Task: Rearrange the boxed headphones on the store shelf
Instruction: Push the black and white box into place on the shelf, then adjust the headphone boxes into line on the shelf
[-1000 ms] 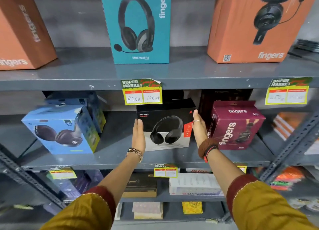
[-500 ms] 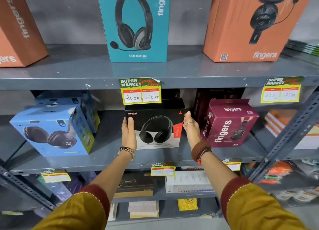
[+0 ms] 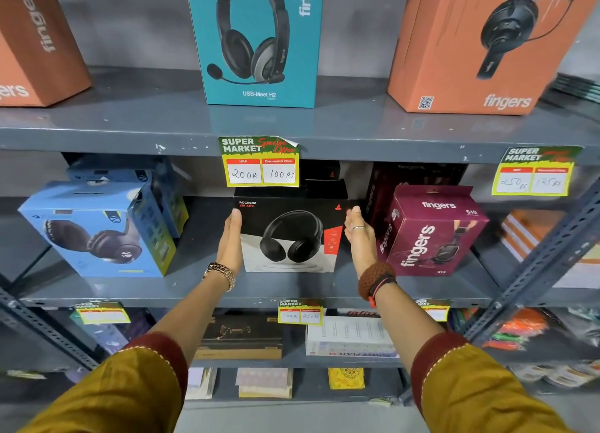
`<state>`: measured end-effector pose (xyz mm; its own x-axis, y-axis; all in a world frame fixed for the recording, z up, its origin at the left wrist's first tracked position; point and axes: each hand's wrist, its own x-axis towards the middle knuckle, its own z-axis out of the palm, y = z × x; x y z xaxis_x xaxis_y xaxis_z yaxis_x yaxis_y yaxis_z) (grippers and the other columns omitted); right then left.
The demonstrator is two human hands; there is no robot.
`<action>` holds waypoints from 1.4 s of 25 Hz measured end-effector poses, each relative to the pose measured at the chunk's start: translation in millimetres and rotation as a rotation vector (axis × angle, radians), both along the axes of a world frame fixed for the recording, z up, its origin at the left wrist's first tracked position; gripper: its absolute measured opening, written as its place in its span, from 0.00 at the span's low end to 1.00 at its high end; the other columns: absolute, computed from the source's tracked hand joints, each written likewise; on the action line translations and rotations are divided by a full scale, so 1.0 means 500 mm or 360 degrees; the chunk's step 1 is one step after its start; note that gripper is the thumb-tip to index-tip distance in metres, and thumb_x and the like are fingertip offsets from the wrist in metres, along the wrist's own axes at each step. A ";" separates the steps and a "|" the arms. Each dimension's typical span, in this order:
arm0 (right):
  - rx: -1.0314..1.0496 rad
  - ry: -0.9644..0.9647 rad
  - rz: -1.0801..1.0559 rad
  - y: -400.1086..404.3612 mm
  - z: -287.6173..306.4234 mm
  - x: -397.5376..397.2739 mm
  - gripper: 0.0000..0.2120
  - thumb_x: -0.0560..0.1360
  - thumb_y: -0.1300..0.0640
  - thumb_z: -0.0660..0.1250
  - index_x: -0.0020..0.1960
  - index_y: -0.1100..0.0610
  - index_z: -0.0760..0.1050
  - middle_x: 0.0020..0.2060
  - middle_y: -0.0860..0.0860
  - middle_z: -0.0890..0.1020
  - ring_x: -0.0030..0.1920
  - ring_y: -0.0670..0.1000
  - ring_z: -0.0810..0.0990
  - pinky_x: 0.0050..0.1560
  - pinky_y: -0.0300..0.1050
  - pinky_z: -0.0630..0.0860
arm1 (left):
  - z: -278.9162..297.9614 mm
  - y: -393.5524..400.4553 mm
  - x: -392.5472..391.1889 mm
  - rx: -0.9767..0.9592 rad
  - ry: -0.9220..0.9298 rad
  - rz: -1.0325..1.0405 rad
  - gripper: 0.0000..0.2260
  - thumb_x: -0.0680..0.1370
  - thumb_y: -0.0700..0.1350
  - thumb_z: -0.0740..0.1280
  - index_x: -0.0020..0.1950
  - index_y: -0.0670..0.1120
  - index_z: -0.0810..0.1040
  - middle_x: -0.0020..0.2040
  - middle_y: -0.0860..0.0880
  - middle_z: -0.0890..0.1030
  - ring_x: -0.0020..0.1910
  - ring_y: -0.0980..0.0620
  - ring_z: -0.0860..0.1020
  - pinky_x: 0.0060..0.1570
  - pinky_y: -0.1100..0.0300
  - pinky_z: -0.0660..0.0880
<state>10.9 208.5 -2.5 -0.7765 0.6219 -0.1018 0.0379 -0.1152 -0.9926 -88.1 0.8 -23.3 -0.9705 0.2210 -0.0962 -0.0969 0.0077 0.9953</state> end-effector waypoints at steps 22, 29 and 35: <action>-0.0402 0.0128 0.0344 -0.655 -0.036 -0.211 0.24 0.80 0.48 0.48 0.73 0.57 0.59 0.74 0.53 0.63 0.74 0.49 0.61 0.72 0.42 0.58 | -0.020 -0.673 -0.218 0.0219 -0.0283 0.0543 0.33 0.74 0.68 0.45 0.75 0.52 0.53 0.77 0.49 0.54 0.75 0.45 0.57 0.73 0.45 0.55; -0.0401 -0.0116 0.0474 -0.729 0.004 -0.284 0.28 0.79 0.42 0.46 0.75 0.54 0.54 0.76 0.52 0.57 0.75 0.53 0.58 0.76 0.50 0.53 | -0.003 -0.661 -0.232 0.0265 -0.0126 0.0205 0.28 0.76 0.66 0.44 0.68 0.55 0.66 0.69 0.50 0.70 0.64 0.49 0.72 0.63 0.51 0.69; -0.0563 -0.0022 0.0456 -0.727 0.011 -0.295 0.26 0.80 0.45 0.44 0.75 0.54 0.55 0.76 0.53 0.59 0.75 0.52 0.58 0.73 0.45 0.53 | -0.004 -0.671 -0.235 0.0198 -0.0137 0.0100 0.39 0.65 0.76 0.47 0.70 0.57 0.64 0.72 0.49 0.67 0.69 0.48 0.67 0.71 0.45 0.60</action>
<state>-136.6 -155.0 3.1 -0.9093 0.3071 -0.2809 0.1307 -0.4300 -0.8933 -205.4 -335.0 -25.3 -0.9721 0.1758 -0.1553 -0.1783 -0.1236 0.9762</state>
